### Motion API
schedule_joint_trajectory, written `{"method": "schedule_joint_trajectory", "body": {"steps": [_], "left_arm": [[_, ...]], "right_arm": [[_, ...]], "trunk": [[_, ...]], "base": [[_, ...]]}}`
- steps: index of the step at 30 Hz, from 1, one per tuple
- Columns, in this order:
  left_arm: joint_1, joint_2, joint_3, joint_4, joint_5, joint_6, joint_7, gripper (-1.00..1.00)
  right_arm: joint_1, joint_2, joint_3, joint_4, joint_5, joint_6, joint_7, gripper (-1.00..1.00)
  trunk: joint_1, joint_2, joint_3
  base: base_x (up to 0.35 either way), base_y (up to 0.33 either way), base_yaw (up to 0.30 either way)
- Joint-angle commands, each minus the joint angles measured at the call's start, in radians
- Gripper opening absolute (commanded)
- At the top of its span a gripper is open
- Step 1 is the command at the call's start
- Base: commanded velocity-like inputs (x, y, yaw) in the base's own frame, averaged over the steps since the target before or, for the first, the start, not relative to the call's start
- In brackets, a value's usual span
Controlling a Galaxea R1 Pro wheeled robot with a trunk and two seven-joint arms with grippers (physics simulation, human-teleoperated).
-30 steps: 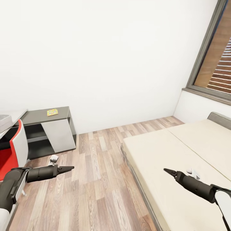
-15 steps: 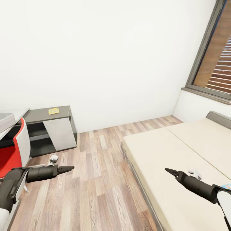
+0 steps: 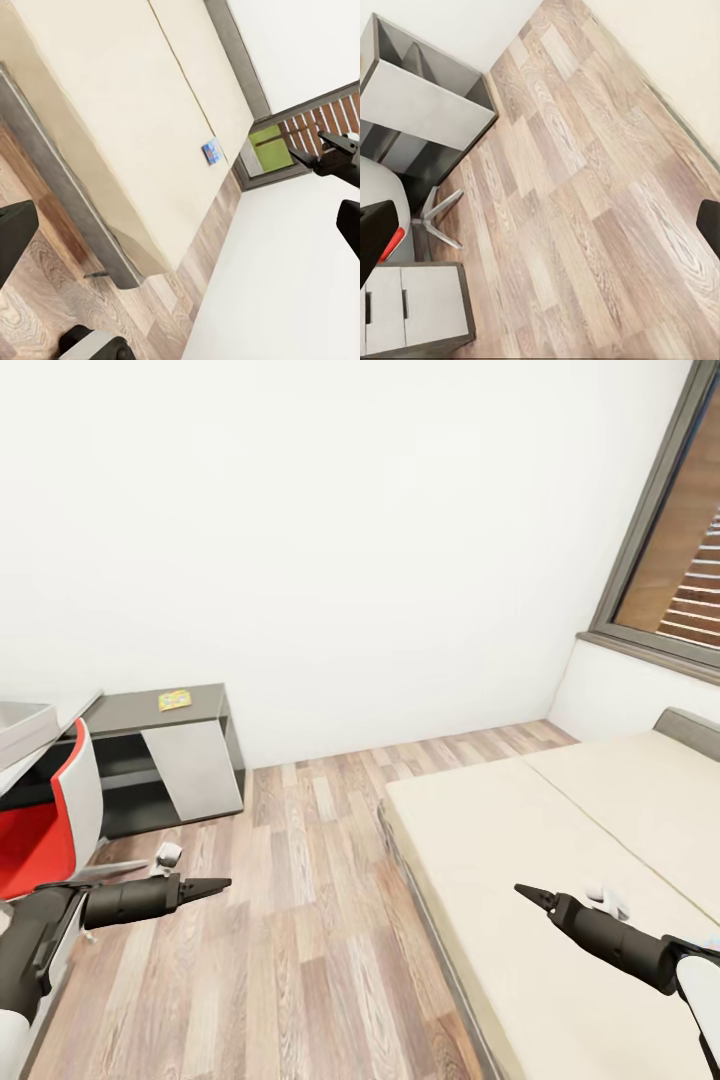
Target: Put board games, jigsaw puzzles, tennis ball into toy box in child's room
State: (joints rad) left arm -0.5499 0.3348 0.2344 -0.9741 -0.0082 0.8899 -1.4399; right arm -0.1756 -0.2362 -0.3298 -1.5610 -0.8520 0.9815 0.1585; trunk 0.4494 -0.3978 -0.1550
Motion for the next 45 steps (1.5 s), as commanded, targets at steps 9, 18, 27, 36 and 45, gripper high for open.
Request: {"method": "schedule_joint_trajectory", "body": {"steps": [9,18,27,36,45], "left_arm": [[-0.001,0.0,0.0,0.0,-0.001,0.011,-0.005,1.0],[-0.001,0.0,0.0,0.0,-0.001,0.011,-0.004,1.0],[-0.001,0.0,0.001,0.0,-0.001,0.01,-0.006,1.0],[-0.001,0.0,0.0,0.0,-0.001,0.01,-0.005,1.0],[-0.001,0.0,0.001,0.001,0.0,0.01,-0.006,1.0]], "right_arm": [[-0.001,-0.001,-0.002,0.0,0.013,0.005,0.01,1.0],[-0.001,-0.001,-0.002,0.0,0.014,0.005,0.01,1.0],[-0.001,-0.002,-0.002,0.001,0.014,0.005,0.01,1.0],[-0.001,-0.002,-0.002,0.001,0.014,0.005,0.01,1.0],[-0.001,-0.003,-0.002,0.001,0.014,0.005,0.01,1.0]], "trunk": [[0.001,-0.002,-0.013],[0.001,-0.002,-0.024],[0.001,-0.002,-0.036],[0.001,-0.002,-0.047],[0.001,-0.002,-0.058]], "base": [[-0.001,-0.008,0.18],[-0.028,-0.014,0.185],[-0.149,-0.057,0.186],[-0.069,-0.012,0.186],[-0.086,-0.029,0.173]]}}
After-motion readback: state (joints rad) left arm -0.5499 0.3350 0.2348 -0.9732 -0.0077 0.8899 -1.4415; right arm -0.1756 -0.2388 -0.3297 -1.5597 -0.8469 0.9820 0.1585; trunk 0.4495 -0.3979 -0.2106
